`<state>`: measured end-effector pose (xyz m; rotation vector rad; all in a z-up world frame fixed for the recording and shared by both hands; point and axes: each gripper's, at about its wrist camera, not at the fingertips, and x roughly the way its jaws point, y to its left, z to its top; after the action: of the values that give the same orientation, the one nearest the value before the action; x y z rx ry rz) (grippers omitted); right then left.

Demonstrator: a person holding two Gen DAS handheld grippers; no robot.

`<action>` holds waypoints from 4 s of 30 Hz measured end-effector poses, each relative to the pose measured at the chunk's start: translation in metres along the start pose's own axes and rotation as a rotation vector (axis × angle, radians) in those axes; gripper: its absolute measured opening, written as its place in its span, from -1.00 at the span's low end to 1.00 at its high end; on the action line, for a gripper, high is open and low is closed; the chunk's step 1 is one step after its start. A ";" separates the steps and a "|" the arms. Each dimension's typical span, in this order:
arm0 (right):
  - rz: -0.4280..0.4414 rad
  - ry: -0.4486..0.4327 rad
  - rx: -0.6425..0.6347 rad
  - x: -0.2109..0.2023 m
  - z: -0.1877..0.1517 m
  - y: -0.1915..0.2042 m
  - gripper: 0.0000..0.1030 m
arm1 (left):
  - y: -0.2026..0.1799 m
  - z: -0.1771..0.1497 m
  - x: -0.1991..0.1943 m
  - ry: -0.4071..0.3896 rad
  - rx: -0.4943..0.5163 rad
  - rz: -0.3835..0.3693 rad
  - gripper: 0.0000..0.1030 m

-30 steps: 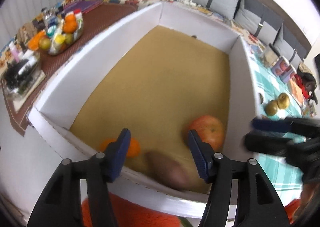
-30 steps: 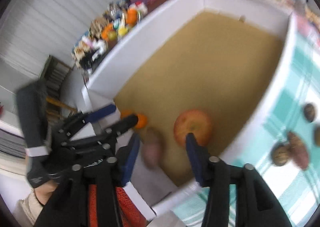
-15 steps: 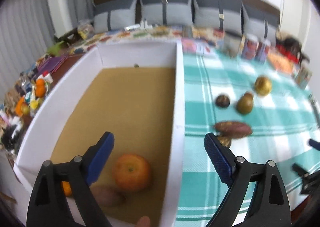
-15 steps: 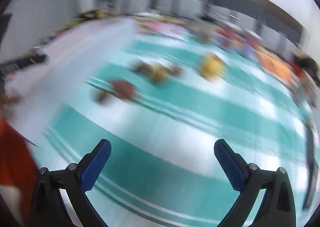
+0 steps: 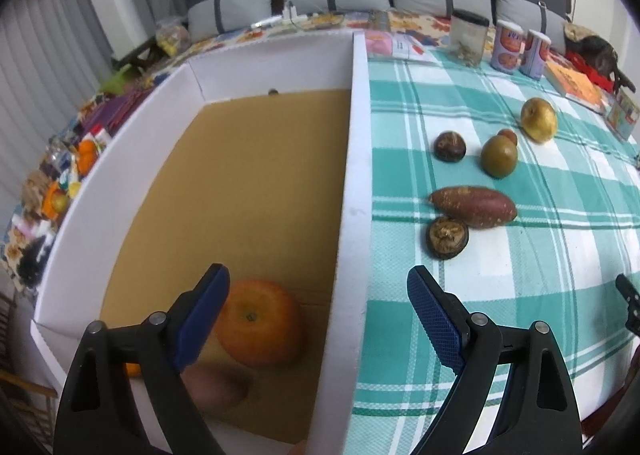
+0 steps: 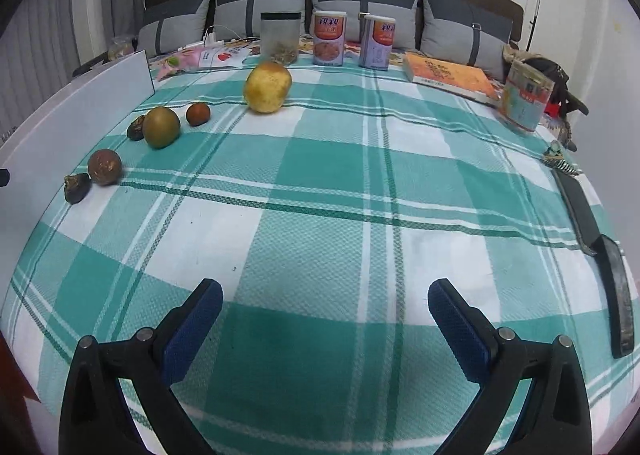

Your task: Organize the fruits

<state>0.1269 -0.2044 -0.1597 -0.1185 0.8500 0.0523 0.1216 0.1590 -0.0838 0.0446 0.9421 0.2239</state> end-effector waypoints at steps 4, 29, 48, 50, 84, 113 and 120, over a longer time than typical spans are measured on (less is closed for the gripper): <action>0.005 0.004 0.007 0.002 -0.004 0.000 0.98 | -0.004 -0.002 -0.043 -0.189 -0.056 0.054 0.89; -0.059 0.040 0.076 0.024 -0.002 -0.024 0.99 | -0.178 -0.067 0.032 -0.042 0.180 -0.292 0.98; -0.031 0.095 0.103 0.038 -0.002 -0.025 1.00 | -0.175 -0.067 0.037 -0.021 0.157 -0.304 0.99; -0.041 0.085 0.103 0.037 -0.001 -0.026 1.00 | -0.175 -0.067 0.037 -0.021 0.157 -0.304 0.99; -0.048 0.092 0.141 0.056 0.014 -0.042 1.00 | -0.175 -0.068 0.037 -0.021 0.158 -0.303 0.99; -0.047 0.092 0.141 0.056 0.014 -0.043 1.00 | -0.175 -0.068 0.037 -0.022 0.159 -0.303 0.99; -0.047 0.092 0.141 0.056 0.014 -0.043 1.00 | -0.176 -0.068 0.037 -0.022 0.159 -0.303 0.99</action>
<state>0.1780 -0.2450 -0.1895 -0.0085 0.9392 -0.0580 0.1184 -0.0085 -0.1772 0.0497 0.9307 -0.1313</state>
